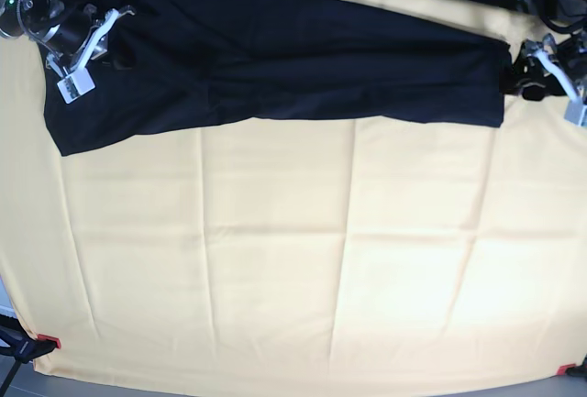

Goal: Fold the T-shirt properly
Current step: 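Regrasp the strip's hem end with the left gripper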

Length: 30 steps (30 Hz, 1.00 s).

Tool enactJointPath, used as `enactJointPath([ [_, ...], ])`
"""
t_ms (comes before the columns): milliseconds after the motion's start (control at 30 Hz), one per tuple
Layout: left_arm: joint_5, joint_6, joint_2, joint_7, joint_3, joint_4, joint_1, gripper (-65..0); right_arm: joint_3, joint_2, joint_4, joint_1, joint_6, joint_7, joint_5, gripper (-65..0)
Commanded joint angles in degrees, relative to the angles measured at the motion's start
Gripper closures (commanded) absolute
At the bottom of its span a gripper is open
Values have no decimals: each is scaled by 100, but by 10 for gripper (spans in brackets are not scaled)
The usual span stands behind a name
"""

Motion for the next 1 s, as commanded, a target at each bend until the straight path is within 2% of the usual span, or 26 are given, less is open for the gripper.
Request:
enactJointPath([
  [0, -98, -17, -39, -186, -66, 68, -17, -404, 37, 81, 83, 0, 30, 74, 127, 0],
  [133, -94, -22, 229, -247, -66, 68, -37, -404, 37, 81, 83, 0, 30, 39, 149, 0],
  [333, 203, 55, 269, -577, -66, 68, -39, -403, 37, 81, 83, 0, 30, 7, 153, 0],
  [400, 232, 179, 271, -610, -66, 68, -39, -403, 37, 81, 83, 0, 30, -7, 153, 0],
  [600, 341, 179, 433, -669, -63, 68, -55, -403, 37, 81, 87, 0, 30, -72, 341, 0],
  [700, 466, 313, 542, -693, -50, 68, -52, -403, 37, 81, 90, 0, 30, -114, 457, 0],
  [967, 459, 341, 710, -734, 348, 68, -52, -403, 37, 81, 90, 0, 30, -155, 452, 0],
])
